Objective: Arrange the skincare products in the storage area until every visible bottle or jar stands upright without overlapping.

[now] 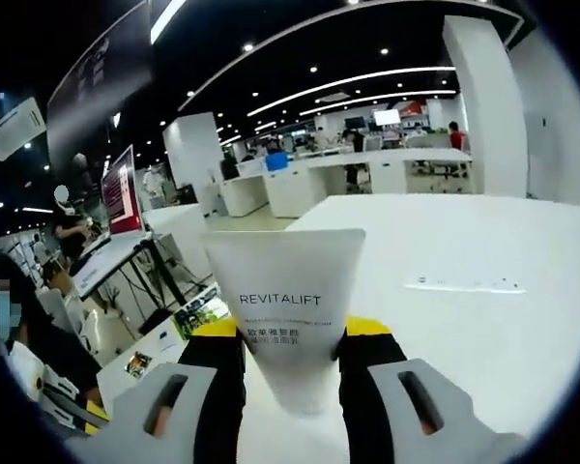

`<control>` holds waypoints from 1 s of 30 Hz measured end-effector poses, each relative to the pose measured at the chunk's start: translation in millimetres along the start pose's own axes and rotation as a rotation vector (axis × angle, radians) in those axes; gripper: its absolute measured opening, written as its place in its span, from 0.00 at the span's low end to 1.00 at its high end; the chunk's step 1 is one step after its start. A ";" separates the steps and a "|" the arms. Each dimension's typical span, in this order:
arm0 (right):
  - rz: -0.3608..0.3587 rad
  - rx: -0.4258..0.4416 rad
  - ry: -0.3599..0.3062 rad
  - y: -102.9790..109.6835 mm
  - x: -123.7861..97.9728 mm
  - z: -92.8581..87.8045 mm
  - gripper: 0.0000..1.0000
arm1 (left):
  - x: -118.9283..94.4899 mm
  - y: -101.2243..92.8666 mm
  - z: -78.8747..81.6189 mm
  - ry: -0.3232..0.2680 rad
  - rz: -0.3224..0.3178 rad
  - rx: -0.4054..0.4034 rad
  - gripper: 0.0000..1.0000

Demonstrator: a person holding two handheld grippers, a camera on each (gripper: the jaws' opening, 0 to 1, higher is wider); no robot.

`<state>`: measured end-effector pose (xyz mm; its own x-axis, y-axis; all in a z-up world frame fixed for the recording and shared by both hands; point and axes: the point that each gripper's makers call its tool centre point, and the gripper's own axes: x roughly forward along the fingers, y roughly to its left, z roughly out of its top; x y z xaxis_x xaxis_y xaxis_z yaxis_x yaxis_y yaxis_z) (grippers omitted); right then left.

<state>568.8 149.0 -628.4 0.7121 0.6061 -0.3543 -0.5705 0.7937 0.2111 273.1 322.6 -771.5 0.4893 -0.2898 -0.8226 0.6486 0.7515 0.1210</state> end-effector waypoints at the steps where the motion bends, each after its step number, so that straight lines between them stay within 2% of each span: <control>1: -0.008 0.004 0.002 -4.1 2.7 -0.4 0.34 | 0.1 -0.1 -0.2 0.001 0.001 0.001 0.16; 7: -0.056 0.029 0.009 -31.5 23.0 0.1 0.34 | 0.5 -0.1 0.5 0.005 0.007 -0.004 0.16; 9: -0.073 0.027 0.015 -35.9 23.2 -0.6 0.34 | 0.7 0.1 0.1 0.007 0.006 -0.009 0.16; 11: -0.091 0.033 0.016 -49.9 33.9 1.3 0.34 | 0.7 0.4 -0.2 0.008 0.007 -0.009 0.16; 23: -0.123 -0.036 0.022 -72.9 64.8 23.3 0.34 | 0.6 2.8 -2.6 0.017 0.015 -0.014 0.16; 30: -0.146 -0.028 0.049 -65.4 68.1 -7.8 0.34 | 0.5 5.4 -2.2 0.014 0.023 -0.018 0.16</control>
<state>651.4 138.0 -673.4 0.7681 0.4804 -0.4233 -0.4738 0.8711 0.1288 275.5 327.8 -772.5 0.4956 -0.2639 -0.8275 0.6265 0.7685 0.1302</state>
